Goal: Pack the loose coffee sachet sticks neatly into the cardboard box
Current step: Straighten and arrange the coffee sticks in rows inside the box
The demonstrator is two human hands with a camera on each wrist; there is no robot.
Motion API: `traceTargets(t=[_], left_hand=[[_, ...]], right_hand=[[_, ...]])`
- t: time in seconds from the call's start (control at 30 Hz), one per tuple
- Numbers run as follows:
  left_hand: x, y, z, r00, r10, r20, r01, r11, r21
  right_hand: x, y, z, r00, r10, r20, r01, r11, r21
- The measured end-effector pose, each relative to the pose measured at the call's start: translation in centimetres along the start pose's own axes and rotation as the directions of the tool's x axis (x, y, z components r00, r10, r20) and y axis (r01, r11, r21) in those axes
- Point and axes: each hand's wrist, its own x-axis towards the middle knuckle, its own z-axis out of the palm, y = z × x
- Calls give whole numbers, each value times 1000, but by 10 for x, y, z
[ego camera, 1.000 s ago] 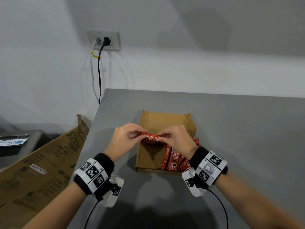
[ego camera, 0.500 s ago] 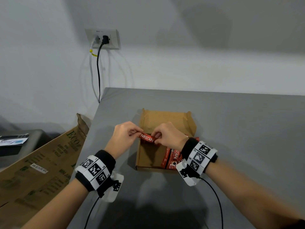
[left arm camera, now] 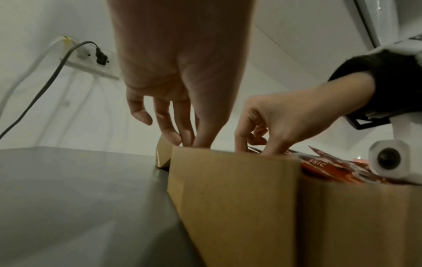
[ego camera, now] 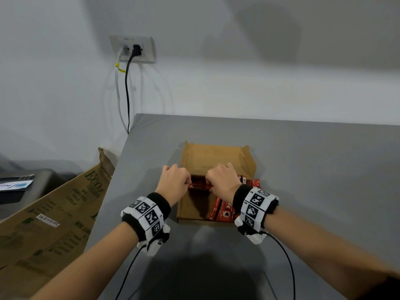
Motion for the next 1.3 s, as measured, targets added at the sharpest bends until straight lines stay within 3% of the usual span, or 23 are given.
traceTargets(t=[0.17, 0.47, 1.3], left_hand=[[0, 3, 11, 1000, 27, 1, -27, 996, 86], [3, 1, 14, 997, 57, -46, -56, 998, 20], [6, -1, 19, 998, 55, 15, -55, 998, 22]], right_hand=[[2, 0, -3, 999, 21, 45, -21, 1000, 7], [1, -2, -8, 997, 65, 40, -66, 998, 22], [3, -4, -13, 993, 90, 72, -95, 993, 64]])
